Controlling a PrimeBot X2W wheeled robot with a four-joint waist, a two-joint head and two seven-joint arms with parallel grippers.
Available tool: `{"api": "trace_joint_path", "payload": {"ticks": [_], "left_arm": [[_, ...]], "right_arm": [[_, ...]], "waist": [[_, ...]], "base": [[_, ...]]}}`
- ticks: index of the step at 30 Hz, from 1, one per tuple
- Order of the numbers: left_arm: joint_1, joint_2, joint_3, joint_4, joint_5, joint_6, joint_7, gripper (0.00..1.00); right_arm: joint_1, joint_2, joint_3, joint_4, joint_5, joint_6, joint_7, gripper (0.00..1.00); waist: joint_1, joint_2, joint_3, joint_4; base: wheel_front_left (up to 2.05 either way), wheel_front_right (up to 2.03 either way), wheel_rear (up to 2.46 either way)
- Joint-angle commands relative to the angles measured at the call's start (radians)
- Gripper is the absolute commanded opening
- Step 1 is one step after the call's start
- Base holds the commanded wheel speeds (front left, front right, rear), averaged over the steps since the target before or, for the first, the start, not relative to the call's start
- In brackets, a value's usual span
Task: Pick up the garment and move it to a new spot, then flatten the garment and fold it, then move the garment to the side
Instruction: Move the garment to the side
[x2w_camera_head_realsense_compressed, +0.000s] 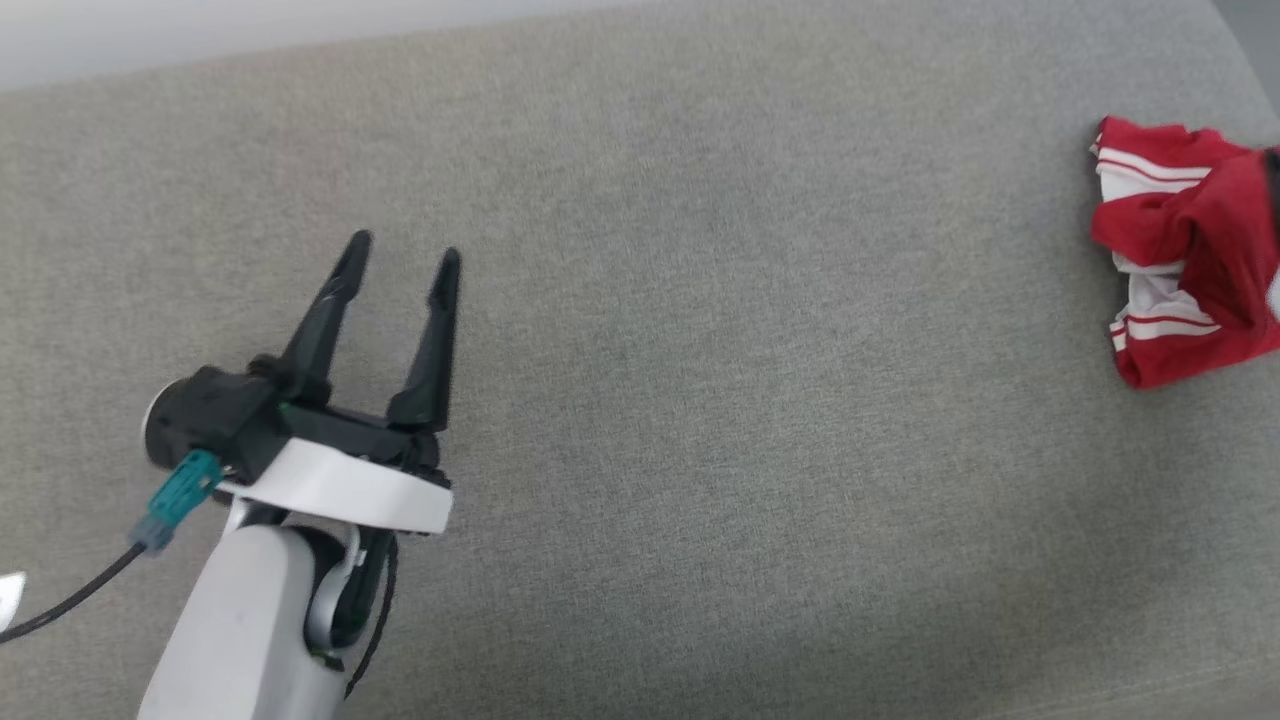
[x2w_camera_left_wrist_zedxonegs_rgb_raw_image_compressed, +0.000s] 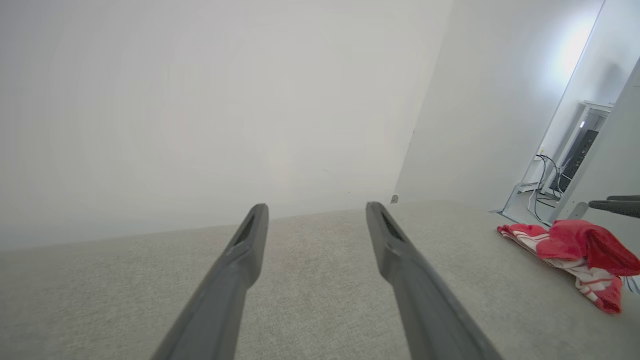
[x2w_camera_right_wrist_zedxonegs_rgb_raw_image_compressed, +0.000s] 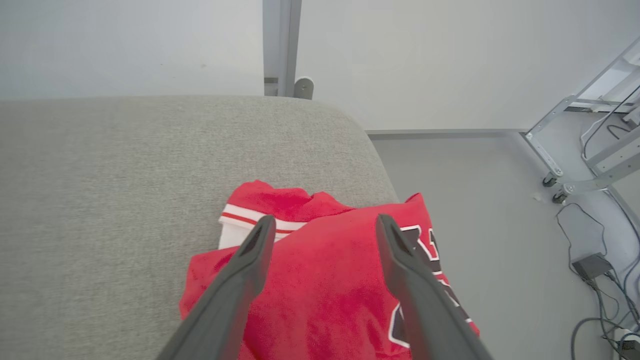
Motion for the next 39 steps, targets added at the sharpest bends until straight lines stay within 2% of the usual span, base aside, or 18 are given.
{"api": "trace_joint_path", "payload": {"ticks": [1,8,13,21,28,39], "left_arm": [[0.015,0.0,0.011,-0.004,-0.003,-0.002,-0.005,1.0],[0.108,-0.016,0.105,-0.022,0.038,-0.002,-0.005,1.0],[0.177,-0.031,0.158,-0.058,0.068,-0.002,-0.005,1.0],[0.292,-0.07,0.255,-0.088,0.108,-0.001,-0.005,1.0],[0.392,-0.087,0.302,-0.112,0.131,-0.001,-0.005,1.0],[0.487,-0.107,0.344,-0.138,0.133,-0.002,-0.005,1.0]], "right_arm": [[0.02,0.011,0.004,-0.01,0.013,0.0,-0.01,1.0],[0.126,0.049,0.056,-0.125,0.091,0.0,-0.081,1.0],[0.206,0.061,0.102,-0.207,0.104,0.0,-0.144,1.0],[0.335,0.082,0.109,-0.336,0.141,0.0,-0.214,1.0],[0.492,0.102,0.033,-0.452,0.128,0.0,-0.252,1.0],[0.719,0.177,-0.134,-0.642,0.023,0.0,-0.262,1.0]], "waist": [[0.0,0.0,-0.02,0.005],[0.0,0.0,-0.095,0.007],[0.0,0.0,-0.149,0.019],[0.0,0.0,-0.228,0.041],[0.0,0.0,-0.29,0.076],[0.0,0.0,-0.335,0.117]], "base": [[0.0,0.0,0.0],[0.0,0.0,0.0],[0.0,0.0,0.0],[0.0,0.0,0.0],[0.0,0.0,0.0],[0.0,0.0,0.0]]}}
